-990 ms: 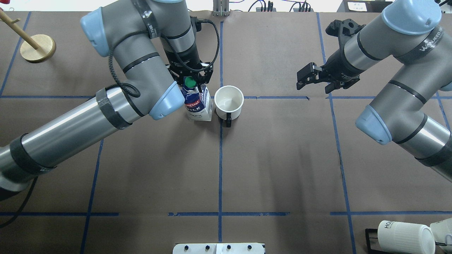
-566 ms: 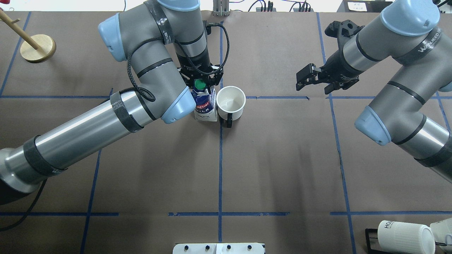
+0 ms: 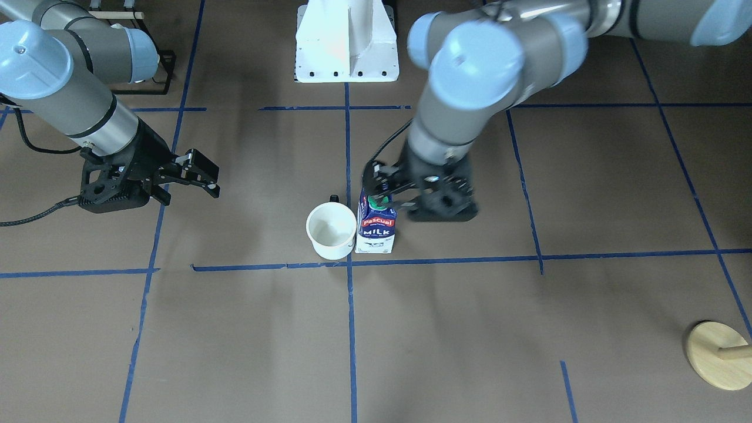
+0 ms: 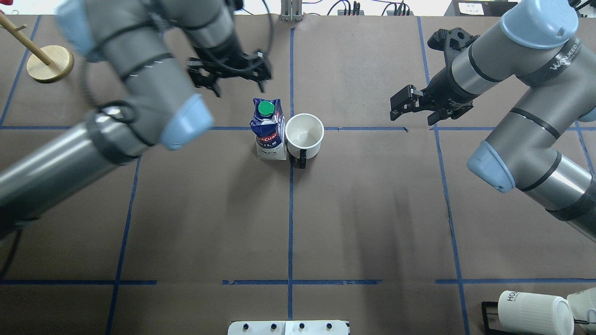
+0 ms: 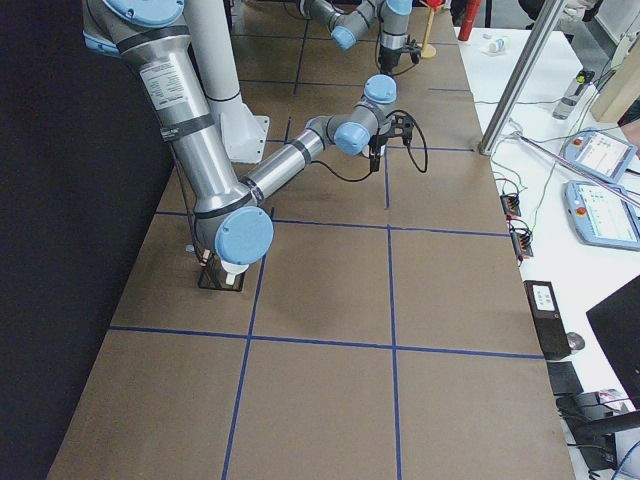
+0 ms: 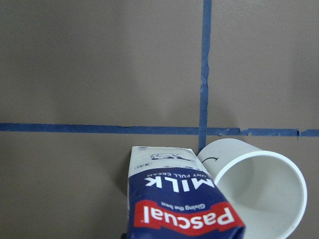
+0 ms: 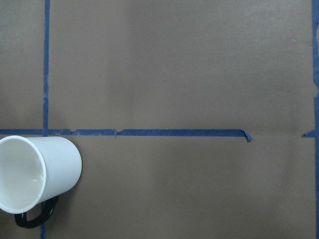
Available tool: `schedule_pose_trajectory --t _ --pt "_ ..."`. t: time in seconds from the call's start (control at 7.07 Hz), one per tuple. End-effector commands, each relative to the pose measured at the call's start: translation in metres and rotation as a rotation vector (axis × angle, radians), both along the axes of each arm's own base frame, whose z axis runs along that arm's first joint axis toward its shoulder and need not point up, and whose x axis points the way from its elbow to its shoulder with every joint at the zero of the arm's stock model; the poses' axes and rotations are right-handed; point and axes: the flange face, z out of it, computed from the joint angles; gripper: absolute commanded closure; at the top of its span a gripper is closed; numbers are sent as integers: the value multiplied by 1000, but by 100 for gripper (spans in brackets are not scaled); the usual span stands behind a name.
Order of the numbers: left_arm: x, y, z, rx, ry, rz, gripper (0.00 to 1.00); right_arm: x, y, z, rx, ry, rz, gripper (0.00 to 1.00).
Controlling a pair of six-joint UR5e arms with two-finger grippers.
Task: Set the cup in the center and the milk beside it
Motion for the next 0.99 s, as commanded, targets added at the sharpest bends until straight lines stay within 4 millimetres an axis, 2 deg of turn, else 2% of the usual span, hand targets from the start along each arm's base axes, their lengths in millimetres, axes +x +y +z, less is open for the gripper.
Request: schedule_pose_trajectory --t 0.0,0.14,0.28,0.42,0.57,0.71,0.85 --pt "-133 20 29 71 56 -93 0 1 0 0 1 0 1 0" --pt "-166 11 50 39 78 -82 0 1 -1 -1 3 -1 0 0" --pt "-201 2 78 66 52 -83 0 9 -3 -4 11 -6 11 0" --pt "-232 -1 121 120 22 -22 0 48 -14 -10 21 -16 63 0" --pt "-264 -7 158 176 -19 12 0 101 -32 -3 6 -18 136 0" --pt "-290 -13 207 223 -73 65 0 153 -44 19 40 0 139 0" --pt "-333 -21 261 255 -121 105 0 216 -46 62 94 68 73 0"
